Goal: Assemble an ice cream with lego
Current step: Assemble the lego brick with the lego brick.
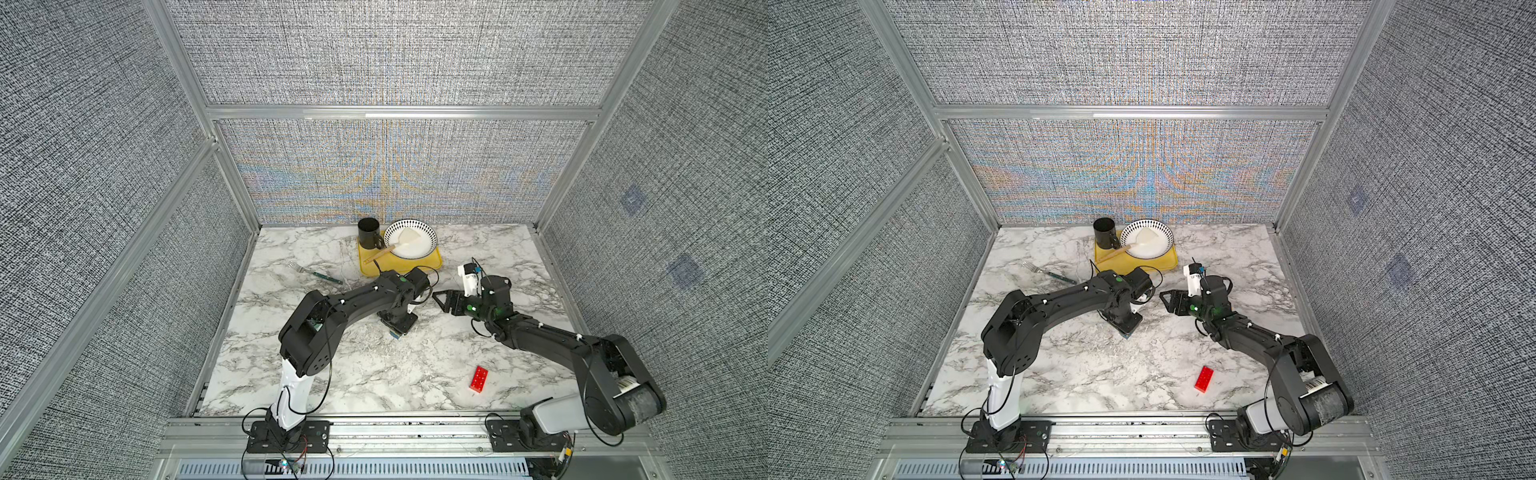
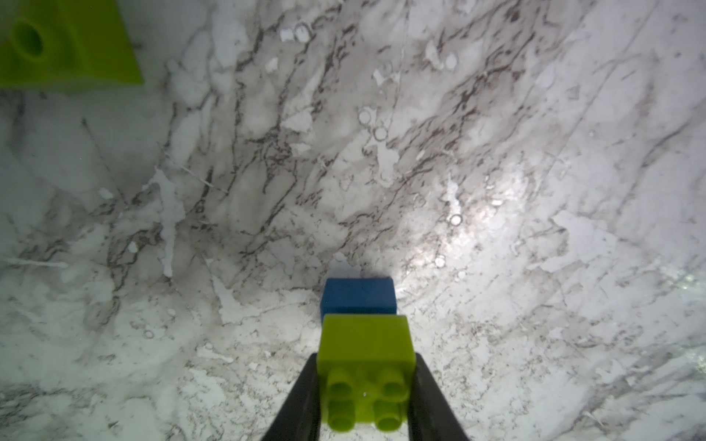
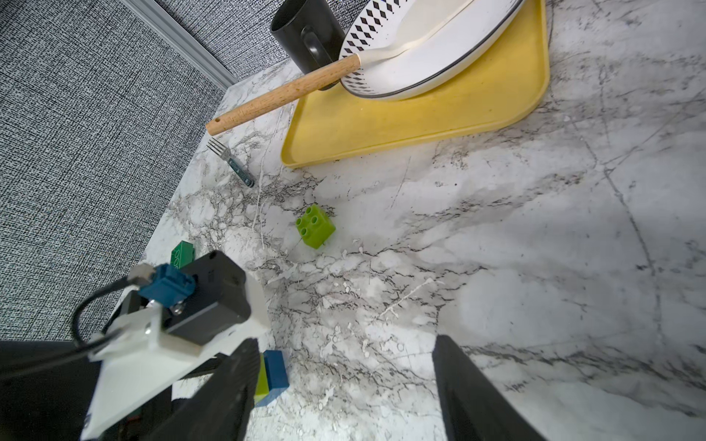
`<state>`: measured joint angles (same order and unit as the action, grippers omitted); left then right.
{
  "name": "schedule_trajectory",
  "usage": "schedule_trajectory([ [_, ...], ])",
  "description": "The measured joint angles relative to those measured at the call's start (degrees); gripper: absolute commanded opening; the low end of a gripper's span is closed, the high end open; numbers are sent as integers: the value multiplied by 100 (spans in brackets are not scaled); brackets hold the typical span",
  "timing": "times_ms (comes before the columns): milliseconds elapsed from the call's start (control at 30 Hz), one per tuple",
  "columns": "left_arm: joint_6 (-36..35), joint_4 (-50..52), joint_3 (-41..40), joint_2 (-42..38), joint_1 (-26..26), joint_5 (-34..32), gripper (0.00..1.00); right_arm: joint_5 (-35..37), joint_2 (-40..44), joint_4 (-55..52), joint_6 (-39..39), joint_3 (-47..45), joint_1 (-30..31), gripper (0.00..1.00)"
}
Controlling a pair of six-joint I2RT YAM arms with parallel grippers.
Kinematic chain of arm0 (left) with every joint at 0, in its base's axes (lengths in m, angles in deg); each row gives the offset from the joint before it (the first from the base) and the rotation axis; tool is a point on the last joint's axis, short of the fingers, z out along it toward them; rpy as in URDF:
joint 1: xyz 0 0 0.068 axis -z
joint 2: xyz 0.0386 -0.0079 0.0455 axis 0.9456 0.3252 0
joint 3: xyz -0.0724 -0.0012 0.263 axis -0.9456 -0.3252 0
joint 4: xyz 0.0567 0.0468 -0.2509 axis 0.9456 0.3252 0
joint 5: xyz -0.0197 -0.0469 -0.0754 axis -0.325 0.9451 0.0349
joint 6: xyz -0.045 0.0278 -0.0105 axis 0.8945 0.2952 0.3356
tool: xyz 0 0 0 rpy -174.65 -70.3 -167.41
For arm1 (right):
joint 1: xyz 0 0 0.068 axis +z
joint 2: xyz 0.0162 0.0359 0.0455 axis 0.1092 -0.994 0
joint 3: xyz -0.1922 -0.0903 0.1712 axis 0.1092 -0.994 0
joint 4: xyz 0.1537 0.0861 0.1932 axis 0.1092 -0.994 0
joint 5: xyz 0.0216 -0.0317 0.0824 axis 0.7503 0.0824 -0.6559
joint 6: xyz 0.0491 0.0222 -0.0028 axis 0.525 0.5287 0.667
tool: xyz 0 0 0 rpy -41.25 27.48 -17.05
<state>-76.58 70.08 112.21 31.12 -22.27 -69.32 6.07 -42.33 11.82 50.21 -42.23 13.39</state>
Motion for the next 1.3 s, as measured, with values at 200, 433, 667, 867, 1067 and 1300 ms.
schedule_trajectory([
  [200,-37,24,26,101,2,-92,2,0,-20,-2,-2,9,0,73],
  [433,-59,-79,-136,103,-9,-87,2,-4,-28,-2,0,11,-2,73],
  [667,-50,-170,-181,155,-9,-63,15,-28,-28,0,2,11,-15,73],
  [867,-35,-42,-35,173,-4,-48,35,-90,-7,4,7,-2,-44,74],
  [1067,-11,61,92,116,-4,-33,68,-109,15,22,9,-22,-44,76],
  [1300,11,42,437,-157,-33,260,86,-140,28,50,9,-57,-48,77],
])
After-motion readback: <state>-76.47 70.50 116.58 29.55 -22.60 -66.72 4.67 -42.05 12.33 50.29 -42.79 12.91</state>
